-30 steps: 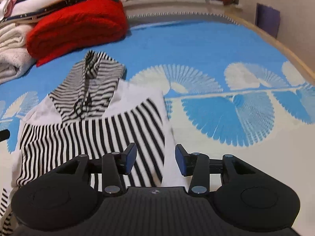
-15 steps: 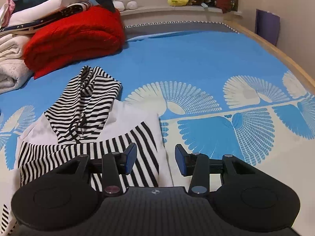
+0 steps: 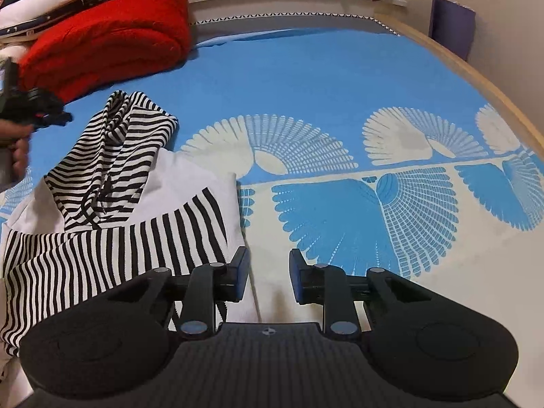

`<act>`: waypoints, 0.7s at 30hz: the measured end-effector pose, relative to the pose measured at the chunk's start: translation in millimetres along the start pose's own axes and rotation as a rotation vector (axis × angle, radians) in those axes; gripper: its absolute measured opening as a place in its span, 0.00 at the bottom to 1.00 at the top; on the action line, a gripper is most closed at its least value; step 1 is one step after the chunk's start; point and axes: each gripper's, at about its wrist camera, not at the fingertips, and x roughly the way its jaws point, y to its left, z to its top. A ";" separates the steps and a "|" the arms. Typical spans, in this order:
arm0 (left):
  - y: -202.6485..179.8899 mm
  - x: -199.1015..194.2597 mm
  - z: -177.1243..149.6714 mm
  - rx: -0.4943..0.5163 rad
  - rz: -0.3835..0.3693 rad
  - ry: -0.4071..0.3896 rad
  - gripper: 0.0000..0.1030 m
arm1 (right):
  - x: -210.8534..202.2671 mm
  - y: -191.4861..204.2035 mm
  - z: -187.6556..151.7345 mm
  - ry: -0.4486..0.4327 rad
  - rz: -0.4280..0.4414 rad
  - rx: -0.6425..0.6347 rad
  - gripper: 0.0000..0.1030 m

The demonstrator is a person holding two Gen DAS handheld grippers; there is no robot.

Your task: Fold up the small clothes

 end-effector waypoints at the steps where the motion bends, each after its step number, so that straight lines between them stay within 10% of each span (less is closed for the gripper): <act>1: 1.1 11.0 3.9 -0.025 0.010 0.001 0.35 | 0.6 1.0 -0.8 0.001 0.000 -0.009 0.26; 3: 3.0 29.1 10.9 -0.059 0.019 -0.004 0.56 | 2.0 2.0 -2.3 0.005 0.003 -0.017 0.26; 10: 9.2 82.1 26.9 -0.194 -0.020 0.076 0.56 | 10.8 -6.4 -6.3 0.029 -0.016 -0.009 0.26; 14: -17.2 81.8 17.8 -0.022 -0.072 0.108 0.05 | 10.3 -4.0 -5.9 0.028 -0.005 -0.008 0.26; 21: -35.5 -52.5 -7.9 0.257 -0.225 -0.084 0.03 | -3.9 -1.4 6.2 -0.012 0.017 0.019 0.26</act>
